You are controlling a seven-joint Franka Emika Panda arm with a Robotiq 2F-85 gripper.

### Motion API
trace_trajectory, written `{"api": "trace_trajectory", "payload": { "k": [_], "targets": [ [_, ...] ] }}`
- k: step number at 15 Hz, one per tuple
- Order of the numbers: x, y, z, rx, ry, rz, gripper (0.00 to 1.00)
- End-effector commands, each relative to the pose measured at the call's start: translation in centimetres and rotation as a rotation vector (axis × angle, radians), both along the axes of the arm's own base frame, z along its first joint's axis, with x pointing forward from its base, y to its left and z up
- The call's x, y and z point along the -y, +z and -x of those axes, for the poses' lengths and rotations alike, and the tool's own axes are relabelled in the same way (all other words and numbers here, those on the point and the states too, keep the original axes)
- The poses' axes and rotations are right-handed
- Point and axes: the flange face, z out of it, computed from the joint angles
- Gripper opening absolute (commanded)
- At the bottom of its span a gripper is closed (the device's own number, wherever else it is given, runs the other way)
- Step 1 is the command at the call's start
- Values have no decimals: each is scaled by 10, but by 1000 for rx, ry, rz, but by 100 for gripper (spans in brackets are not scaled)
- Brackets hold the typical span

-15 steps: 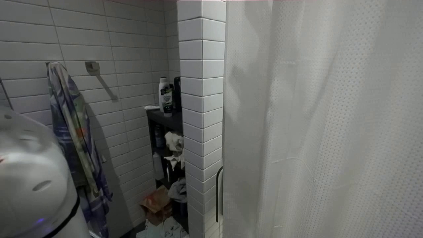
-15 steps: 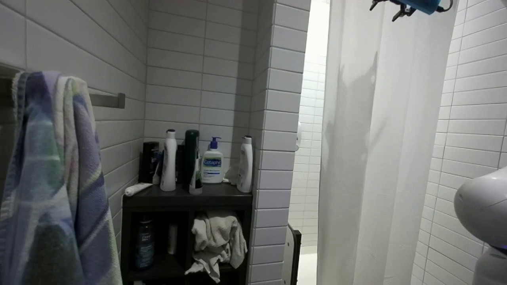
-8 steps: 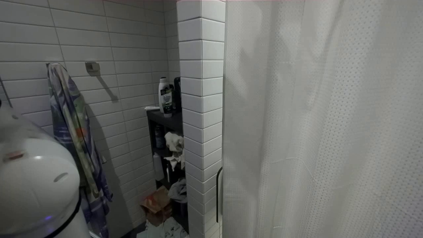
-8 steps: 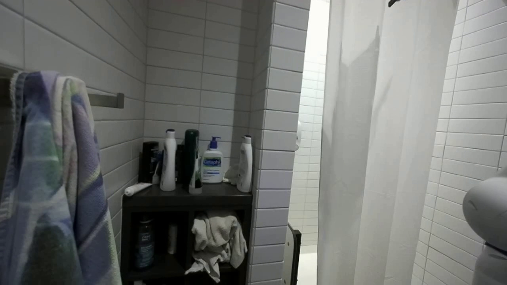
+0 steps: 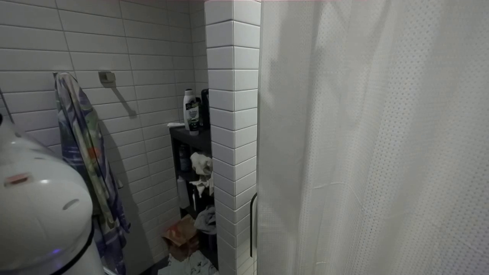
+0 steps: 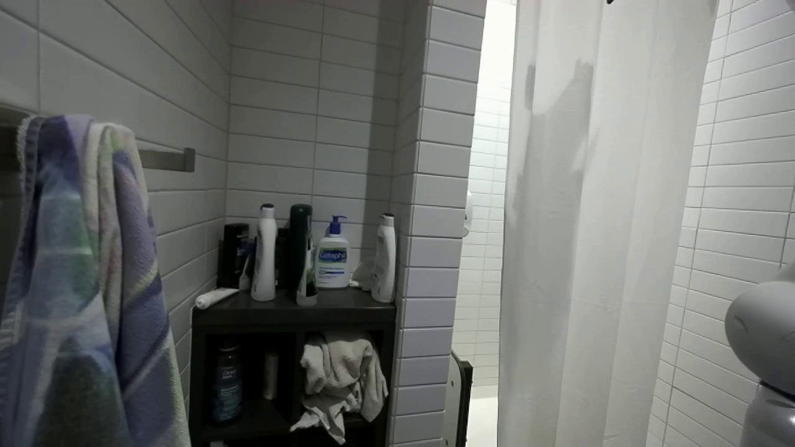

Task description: Slide the shower curtain to the right

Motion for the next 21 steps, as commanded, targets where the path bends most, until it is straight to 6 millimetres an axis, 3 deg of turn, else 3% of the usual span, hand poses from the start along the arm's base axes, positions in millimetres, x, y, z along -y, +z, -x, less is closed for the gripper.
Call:
{"api": "trace_trajectory", "payload": {
  "k": [1, 5, 7, 8, 15, 18, 21],
  "targets": [
    [1, 0, -1, -3, 0, 0, 100],
    [-4, 4, -7, 1, -7, -10, 100],
    [-18, -4, -32, 17, -45, -49, 100],
    [-6, -5, -14, -4, -9, -33, 100],
    [-6, -8, -21, -11, -13, -40, 100],
    [-14, -2, -27, 24, -10, -32, 100],
    [-9, 4, -29, 73, -11, -26, 100]
  ]
}}
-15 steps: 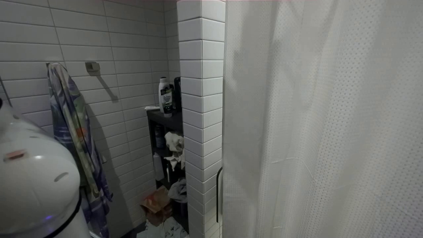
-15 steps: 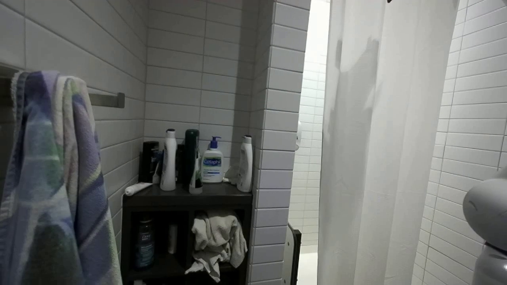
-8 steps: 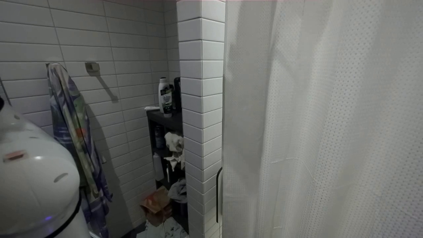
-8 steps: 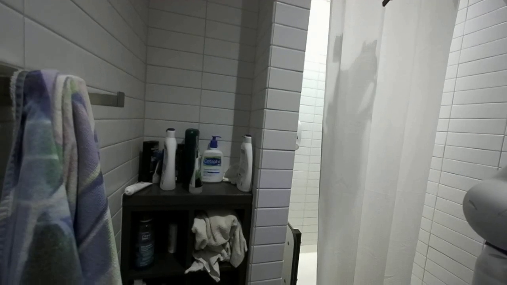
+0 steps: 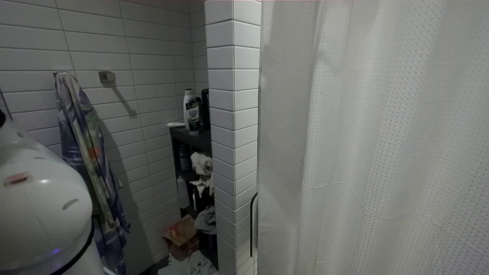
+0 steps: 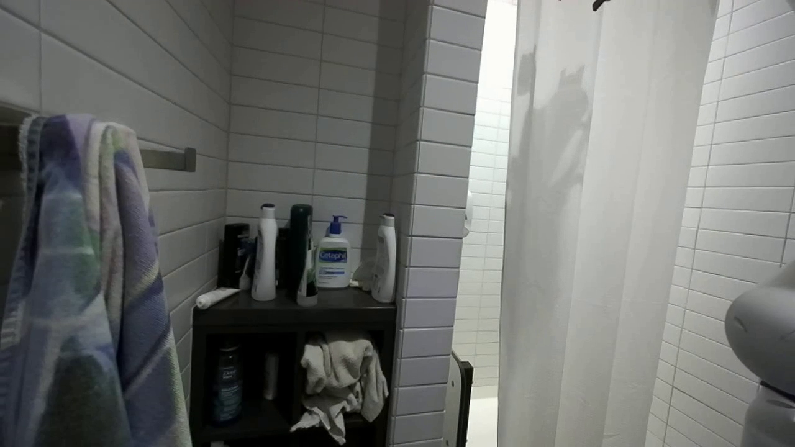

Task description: Slide the shower curtain to the right

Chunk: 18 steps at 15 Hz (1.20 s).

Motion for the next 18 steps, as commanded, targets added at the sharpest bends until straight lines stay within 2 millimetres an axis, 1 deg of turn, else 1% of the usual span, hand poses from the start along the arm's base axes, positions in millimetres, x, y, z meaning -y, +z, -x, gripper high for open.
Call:
{"api": "trace_trajectory", "payload": {
  "k": [1, 3, 5, 11, 13, 16, 18],
  "targets": [
    [6, 13, -4, 74, -6, 3, 100],
    [13, 14, -6, 106, 1, 1, 100],
    [19, 13, -14, 120, 9, -5, 100],
    [25, 4, -33, 119, 40, -7, 100],
    [28, 3, -37, 113, 58, -12, 100],
    [34, 3, -38, 115, 82, -26, 100],
    [34, 4, -38, 115, 108, -33, 100]
  ]
}}
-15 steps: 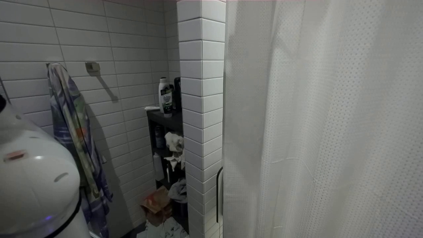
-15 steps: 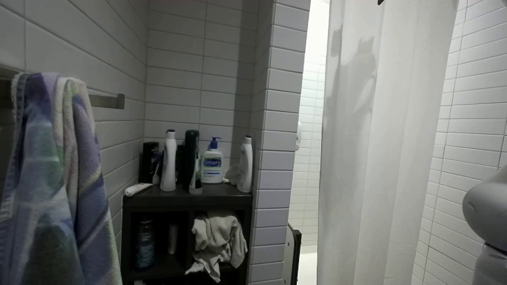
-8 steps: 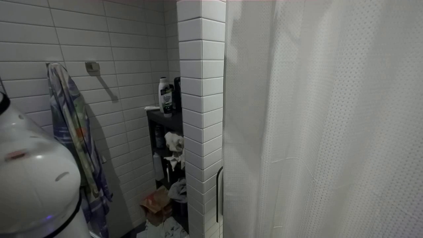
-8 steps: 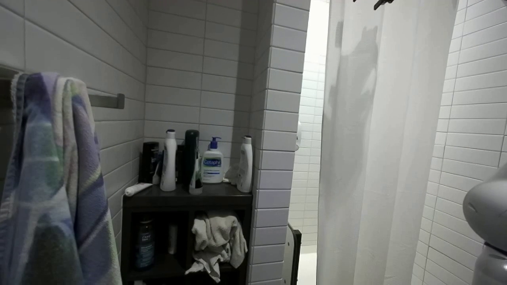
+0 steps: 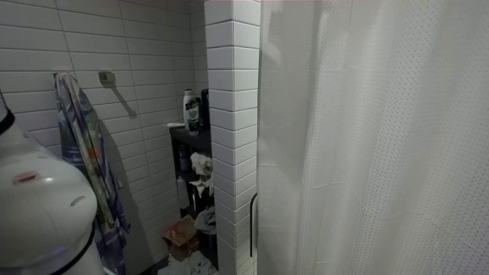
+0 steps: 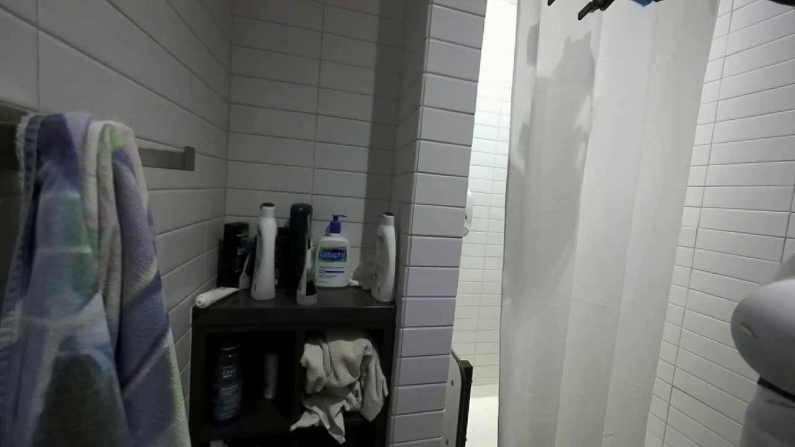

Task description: Slide the shower curtain to the right

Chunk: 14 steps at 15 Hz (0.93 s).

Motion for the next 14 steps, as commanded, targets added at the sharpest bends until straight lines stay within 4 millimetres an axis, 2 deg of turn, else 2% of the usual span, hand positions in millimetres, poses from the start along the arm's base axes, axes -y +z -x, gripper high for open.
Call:
{"api": "trace_trajectory", "payload": {
  "k": [1, 2, 3, 4, 9, 11, 14],
  "targets": [
    [3, 10, -1, 16, 56, 0, 100],
    [3, 10, 0, 11, 71, -4, 100],
    [-20, 21, 2, 9, 82, -6, 100],
    [-32, 25, 1, 7, 93, -5, 100],
    [-71, 30, -15, -25, 167, 6, 100],
    [-74, 25, -24, -35, 172, 15, 100],
    [-65, 18, -34, -46, 154, 19, 100]
  ]
}}
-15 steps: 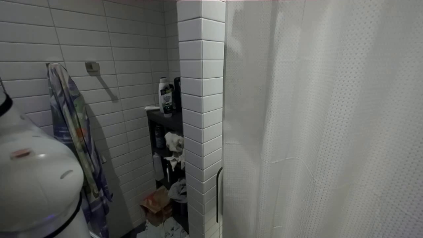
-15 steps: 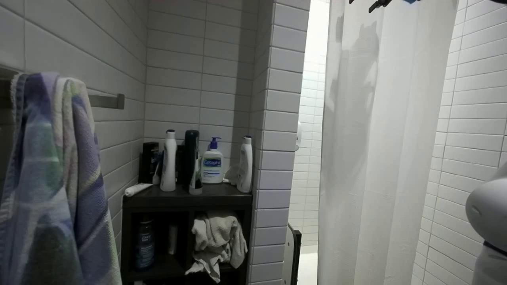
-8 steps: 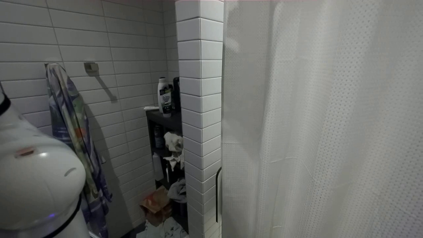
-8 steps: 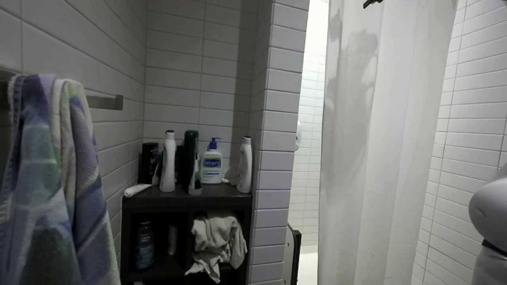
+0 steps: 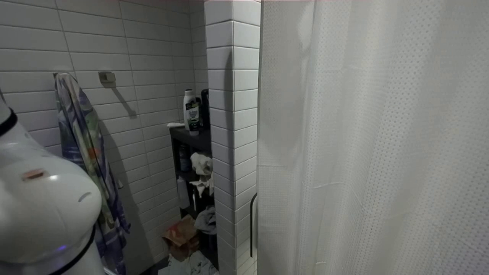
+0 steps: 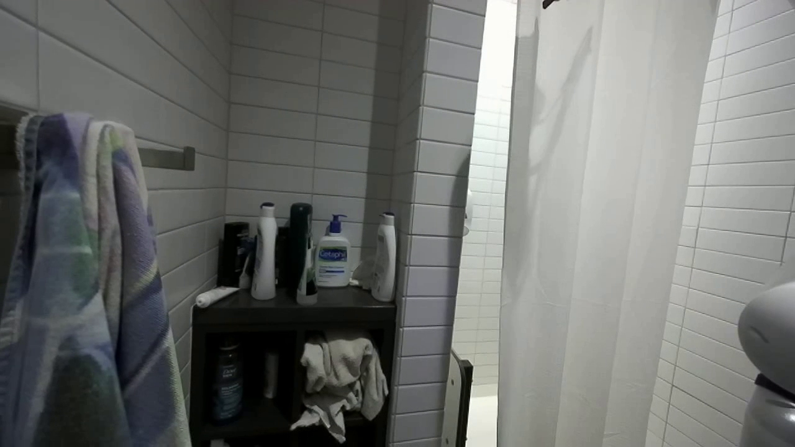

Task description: Slide the shower curtain to the right

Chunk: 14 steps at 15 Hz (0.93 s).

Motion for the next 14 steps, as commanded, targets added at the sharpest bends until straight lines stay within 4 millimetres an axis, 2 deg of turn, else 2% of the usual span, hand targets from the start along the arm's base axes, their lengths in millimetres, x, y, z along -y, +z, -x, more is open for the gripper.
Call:
{"api": "trace_trajectory", "payload": {
  "k": [1, 6, 14],
  "targets": [
    [10, 4, -10, 11, -28, 6, 100],
    [22, -2, -21, 13, -55, 9, 100],
    [29, -13, -38, 10, -64, 12, 100]
  ]
}}
